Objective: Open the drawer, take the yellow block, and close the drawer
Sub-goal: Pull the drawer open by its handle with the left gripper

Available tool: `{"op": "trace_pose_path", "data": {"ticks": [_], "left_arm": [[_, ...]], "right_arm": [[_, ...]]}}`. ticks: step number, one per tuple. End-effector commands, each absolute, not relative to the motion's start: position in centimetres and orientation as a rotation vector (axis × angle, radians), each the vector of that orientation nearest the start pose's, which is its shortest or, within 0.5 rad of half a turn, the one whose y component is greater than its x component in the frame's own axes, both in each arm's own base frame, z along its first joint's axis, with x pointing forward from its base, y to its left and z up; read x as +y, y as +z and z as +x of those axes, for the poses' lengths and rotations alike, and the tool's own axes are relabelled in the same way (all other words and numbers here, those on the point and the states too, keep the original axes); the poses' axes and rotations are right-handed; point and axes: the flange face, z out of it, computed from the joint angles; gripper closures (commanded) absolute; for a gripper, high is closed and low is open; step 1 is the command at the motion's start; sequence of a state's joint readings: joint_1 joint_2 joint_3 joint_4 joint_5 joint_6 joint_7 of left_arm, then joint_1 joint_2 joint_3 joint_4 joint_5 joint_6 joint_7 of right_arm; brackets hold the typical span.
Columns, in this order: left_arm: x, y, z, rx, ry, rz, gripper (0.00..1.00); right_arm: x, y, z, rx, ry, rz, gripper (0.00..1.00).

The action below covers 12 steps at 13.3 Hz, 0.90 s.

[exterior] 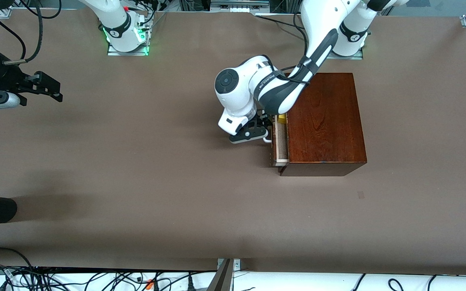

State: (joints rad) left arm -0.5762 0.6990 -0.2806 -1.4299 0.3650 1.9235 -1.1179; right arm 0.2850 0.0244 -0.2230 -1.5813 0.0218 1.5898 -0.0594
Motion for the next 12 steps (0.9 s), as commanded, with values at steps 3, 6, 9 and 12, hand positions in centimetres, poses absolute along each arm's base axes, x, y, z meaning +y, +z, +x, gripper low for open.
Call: {"op": "trace_pose_path", "data": {"ticks": [3,6,9,12], "left_arm": [[-54.0,27.3,48.1,-0.361,0.044,-3.087,0.00],[-55.5,27.9,47.7,-0.380,0.033,-3.109,0.00],[-56.2,28.1,47.6,-0.384,0.033,-3.122,0.00],[-56.8,28.2,47.5,-0.406,0.036,-3.142,0.00]], "right_arm": [[3.8,61.2,56.2,-0.172,0.018,-3.120,0.00],[3.7,61.1,56.3,-0.169,0.018,-3.120,0.00],[3.7,61.1,56.3,-0.172,0.016,-3.120,0.00],[3.5,61.1,56.3,-0.167,0.016,-3.121,0.00]]}}
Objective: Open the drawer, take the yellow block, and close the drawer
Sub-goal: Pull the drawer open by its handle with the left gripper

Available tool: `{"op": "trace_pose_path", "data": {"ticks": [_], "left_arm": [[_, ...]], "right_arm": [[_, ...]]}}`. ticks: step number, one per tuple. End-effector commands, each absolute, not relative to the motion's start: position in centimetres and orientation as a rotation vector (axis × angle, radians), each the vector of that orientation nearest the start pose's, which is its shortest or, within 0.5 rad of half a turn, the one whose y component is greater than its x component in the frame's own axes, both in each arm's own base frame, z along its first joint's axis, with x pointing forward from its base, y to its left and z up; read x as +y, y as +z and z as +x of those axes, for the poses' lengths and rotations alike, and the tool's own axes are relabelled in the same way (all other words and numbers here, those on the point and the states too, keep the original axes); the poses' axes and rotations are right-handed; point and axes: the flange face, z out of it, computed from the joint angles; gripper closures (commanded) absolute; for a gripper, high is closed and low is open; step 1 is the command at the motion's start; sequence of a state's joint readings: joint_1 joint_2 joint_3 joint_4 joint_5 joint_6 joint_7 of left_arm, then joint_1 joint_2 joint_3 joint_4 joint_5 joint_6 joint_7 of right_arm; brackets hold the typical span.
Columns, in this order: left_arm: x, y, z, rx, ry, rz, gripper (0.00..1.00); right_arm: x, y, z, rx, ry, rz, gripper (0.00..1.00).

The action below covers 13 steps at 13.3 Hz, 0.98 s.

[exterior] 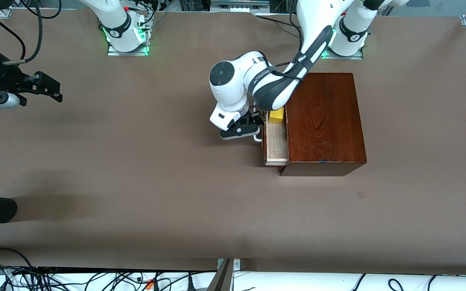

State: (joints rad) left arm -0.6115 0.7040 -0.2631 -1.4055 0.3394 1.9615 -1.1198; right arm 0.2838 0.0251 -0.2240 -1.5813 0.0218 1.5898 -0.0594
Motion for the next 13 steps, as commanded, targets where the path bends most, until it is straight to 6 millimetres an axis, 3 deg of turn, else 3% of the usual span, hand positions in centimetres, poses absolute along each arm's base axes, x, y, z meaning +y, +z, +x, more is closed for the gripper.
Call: {"op": "trace_pose_path", "data": {"ticks": [1,5,13], "left_arm": [[-56.9,28.1,47.4,-0.413,0.036,-3.145,0.00],[-58.1,28.3,46.4,-0.393,0.030,-3.170,0.00],[-58.0,28.8,47.5,-0.388,-0.007,-3.206,0.00]], "right_arm": [[3.5,61.1,56.3,-0.165,0.016,-3.121,0.00],[3.5,61.1,56.3,-0.167,0.016,-3.121,0.00],[3.5,61.1,56.3,-0.167,0.018,-3.121,0.00]]}}
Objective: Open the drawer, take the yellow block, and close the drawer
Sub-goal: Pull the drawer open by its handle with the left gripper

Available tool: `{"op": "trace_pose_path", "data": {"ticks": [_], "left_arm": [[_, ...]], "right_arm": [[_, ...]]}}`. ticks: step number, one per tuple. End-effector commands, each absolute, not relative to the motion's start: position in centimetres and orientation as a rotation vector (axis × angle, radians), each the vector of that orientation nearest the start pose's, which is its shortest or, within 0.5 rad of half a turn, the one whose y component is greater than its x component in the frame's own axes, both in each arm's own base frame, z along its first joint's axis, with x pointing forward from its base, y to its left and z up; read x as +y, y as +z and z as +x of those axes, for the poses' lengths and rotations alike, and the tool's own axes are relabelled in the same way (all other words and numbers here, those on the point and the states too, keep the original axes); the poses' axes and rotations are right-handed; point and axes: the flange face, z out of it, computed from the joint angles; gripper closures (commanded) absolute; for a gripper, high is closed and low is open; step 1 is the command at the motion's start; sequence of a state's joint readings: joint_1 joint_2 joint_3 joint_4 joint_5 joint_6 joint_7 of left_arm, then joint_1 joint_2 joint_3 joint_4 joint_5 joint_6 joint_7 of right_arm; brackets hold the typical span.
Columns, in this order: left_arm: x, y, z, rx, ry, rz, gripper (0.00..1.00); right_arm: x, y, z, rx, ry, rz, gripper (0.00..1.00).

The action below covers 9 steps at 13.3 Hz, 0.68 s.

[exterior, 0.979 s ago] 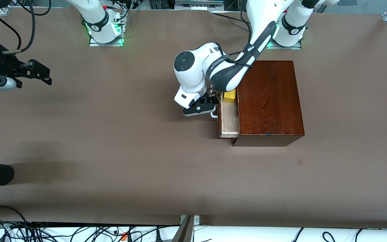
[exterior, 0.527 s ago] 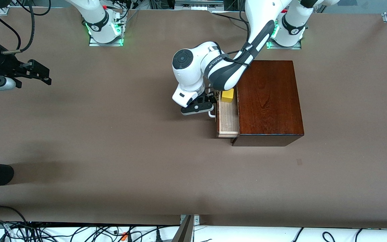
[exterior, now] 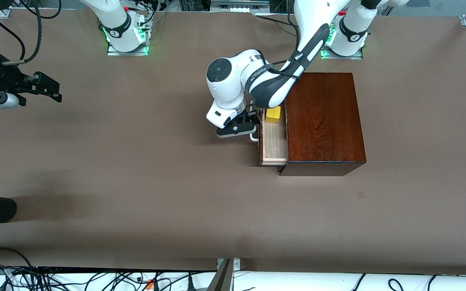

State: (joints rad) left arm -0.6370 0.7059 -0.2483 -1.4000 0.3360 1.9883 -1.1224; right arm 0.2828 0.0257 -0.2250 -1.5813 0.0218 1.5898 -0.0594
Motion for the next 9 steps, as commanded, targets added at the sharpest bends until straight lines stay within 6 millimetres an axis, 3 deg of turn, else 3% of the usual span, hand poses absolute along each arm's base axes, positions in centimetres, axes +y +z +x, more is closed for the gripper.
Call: {"op": "trace_pose_path", "data": {"ticks": [1,9], "left_arm": [[-58.08,29.05,47.57,-0.393,-0.009,-3.209,0.00],[-58.15,28.87,47.24,-0.357,-0.026,-3.196,0.00]], "right_arm": [[3.54,61.13,56.31,-0.172,0.018,-3.120,0.00],[3.61,61.11,56.29,-0.174,0.020,-3.122,0.00]]}}
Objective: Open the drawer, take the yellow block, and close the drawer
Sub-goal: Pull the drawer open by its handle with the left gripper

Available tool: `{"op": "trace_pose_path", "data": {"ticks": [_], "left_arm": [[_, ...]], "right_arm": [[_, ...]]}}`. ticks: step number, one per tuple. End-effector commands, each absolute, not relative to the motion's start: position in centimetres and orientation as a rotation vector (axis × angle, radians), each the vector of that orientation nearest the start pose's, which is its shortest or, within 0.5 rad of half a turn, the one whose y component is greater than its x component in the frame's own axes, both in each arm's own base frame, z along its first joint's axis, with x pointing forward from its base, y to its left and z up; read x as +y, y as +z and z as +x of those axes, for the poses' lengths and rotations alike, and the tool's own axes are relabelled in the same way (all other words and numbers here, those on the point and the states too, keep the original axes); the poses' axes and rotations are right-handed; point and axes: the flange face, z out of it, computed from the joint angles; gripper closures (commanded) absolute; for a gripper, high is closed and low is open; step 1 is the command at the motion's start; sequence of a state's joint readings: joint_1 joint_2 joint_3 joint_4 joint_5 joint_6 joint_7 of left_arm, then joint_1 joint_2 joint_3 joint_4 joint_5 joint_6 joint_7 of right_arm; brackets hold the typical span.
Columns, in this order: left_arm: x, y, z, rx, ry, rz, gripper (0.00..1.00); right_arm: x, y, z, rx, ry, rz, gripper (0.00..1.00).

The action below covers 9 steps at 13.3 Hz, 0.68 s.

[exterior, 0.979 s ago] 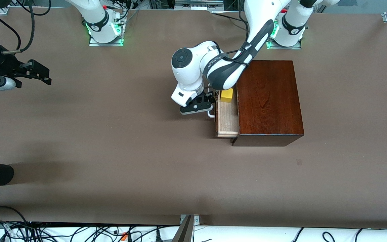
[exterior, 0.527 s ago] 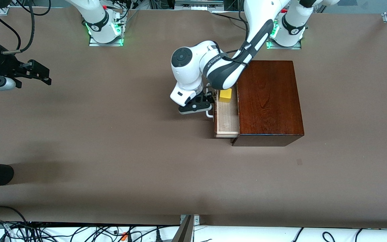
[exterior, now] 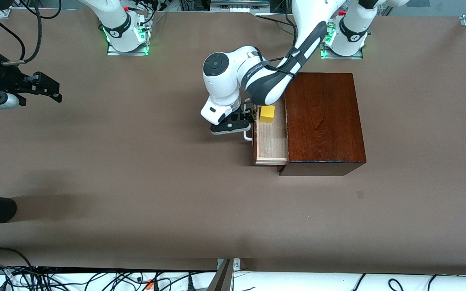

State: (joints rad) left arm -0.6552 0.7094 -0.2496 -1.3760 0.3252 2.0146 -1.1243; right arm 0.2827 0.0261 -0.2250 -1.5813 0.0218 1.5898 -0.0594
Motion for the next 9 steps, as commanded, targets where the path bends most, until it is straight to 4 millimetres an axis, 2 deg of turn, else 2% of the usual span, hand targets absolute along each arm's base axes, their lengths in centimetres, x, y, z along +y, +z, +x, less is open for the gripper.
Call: {"op": "trace_pose_path", "data": {"ticks": [1,4,5,9], "left_arm": [[-58.1,29.0,47.1,-0.316,-0.028,-3.193,0.00],[-57.1,29.0,46.6,-0.167,0.053,-3.112,0.00],[-56.7,29.8,46.8,-0.129,0.061,-3.095,0.00],[-55.7,31.1,47.2,-0.131,0.119,-3.017,0.00]], "right_arm": [[3.5,61.1,56.3,-0.172,0.020,-3.122,0.00],[3.4,61.2,56.3,-0.170,0.016,-3.122,0.00],[3.5,61.2,56.3,-0.172,0.016,-3.122,0.00],[3.5,61.2,56.3,-0.172,0.016,-3.122,0.00]]}}
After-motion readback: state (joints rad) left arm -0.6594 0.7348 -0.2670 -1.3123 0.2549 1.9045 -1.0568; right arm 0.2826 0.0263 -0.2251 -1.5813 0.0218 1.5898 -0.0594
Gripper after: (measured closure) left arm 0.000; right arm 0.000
